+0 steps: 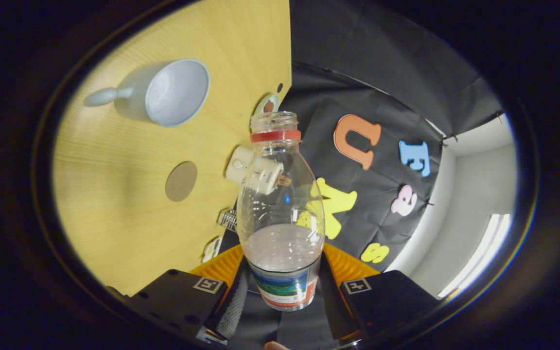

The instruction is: Take the bottle from table, then pour the juice into the cup, finally place the bottle on the coaster

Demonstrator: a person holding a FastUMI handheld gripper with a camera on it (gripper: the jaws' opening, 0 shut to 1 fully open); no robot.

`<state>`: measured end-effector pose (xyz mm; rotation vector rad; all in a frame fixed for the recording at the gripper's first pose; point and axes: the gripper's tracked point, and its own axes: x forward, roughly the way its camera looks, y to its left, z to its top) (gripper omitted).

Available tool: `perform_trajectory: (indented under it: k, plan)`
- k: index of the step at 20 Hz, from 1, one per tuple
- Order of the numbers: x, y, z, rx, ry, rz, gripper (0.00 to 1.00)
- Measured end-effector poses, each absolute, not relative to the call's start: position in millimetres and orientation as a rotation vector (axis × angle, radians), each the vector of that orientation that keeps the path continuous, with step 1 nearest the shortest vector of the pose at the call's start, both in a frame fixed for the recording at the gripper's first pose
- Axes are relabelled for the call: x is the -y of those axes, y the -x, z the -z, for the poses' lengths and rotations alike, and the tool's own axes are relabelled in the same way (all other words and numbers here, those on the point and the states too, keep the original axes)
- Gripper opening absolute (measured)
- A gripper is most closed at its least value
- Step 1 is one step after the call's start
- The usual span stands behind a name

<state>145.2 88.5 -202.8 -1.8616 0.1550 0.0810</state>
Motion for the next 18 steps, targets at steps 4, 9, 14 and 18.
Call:
perform_trajectory:
  k: [4,9,14,18]
  plan:
    - [-82.2,-143.4,206.6,-0.199,1.74,-0.085,0.75]
    - [-73.4,-139.8,197.2,-0.191,1.575,-0.078,0.75]
    - [-68.2,-127.7,184.7,-0.204,1.311,-0.096,0.76]
    - [-57.6,-122.0,174.6,-0.194,1.115,-0.099,0.76]
